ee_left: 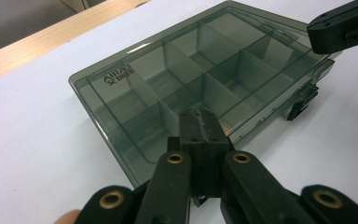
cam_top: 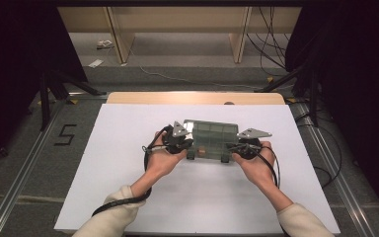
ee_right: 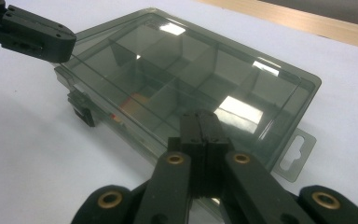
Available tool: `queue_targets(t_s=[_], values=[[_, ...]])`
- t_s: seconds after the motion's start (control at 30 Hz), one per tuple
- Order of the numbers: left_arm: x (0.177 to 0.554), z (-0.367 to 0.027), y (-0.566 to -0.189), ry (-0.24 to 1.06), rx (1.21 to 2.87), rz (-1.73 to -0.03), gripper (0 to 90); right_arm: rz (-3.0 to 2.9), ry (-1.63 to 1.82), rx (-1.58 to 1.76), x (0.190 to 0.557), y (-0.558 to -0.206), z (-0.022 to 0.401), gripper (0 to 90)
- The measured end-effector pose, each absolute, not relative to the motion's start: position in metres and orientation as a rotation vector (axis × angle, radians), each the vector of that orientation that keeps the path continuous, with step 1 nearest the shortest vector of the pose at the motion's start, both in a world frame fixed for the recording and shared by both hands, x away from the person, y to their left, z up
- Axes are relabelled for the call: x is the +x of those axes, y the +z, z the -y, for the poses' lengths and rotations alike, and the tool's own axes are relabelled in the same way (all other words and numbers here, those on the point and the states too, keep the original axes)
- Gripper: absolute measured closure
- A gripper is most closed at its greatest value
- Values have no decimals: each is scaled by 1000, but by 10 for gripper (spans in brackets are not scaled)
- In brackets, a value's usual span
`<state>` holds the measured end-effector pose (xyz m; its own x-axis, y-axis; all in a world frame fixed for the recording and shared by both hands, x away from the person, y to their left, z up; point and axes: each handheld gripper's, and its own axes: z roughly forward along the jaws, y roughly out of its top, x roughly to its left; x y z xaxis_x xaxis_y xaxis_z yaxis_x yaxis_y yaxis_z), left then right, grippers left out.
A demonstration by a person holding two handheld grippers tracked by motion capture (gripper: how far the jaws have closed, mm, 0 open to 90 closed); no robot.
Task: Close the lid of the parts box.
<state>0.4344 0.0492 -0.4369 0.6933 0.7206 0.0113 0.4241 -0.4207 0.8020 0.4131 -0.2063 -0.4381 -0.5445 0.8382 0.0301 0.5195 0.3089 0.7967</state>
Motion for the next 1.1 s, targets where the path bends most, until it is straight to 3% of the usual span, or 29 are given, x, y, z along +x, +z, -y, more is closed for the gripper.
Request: queue_targets(t_s=[1.1], values=[[439, -45, -447, 434, 2087, -892, 896, -2219, 1077, 1220, 415, -446, 206, 900]])
